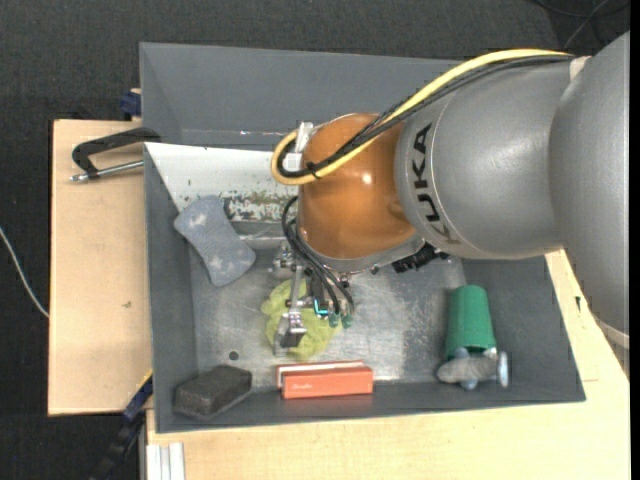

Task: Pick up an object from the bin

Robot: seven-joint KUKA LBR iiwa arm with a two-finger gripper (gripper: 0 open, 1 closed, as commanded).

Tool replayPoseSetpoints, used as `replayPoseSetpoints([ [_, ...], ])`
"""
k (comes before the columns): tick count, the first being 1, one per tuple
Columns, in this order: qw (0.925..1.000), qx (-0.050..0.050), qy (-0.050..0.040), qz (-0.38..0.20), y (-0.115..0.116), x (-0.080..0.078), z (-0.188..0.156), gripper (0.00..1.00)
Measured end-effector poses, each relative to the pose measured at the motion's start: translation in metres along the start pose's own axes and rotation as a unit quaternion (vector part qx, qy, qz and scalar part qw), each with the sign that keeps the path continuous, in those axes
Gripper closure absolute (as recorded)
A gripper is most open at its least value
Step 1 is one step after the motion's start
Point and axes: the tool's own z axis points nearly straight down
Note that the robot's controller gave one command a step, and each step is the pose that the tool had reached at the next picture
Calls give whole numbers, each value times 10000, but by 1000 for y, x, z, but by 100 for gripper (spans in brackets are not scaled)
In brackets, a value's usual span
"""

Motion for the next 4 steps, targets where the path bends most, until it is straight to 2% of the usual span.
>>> replayPoseSetpoints([
  [1, 10000, -6, -33, 8, -1, -1, -4, 0],
  [2, 9995, -17, -71, -293, -39, -53, 84, 100],
  [3, 9995, -17, -70, -293, -39, -53, 84, 100],
  [4, 9984, -10, -74, -554, -34, -67, -60, 100],
])
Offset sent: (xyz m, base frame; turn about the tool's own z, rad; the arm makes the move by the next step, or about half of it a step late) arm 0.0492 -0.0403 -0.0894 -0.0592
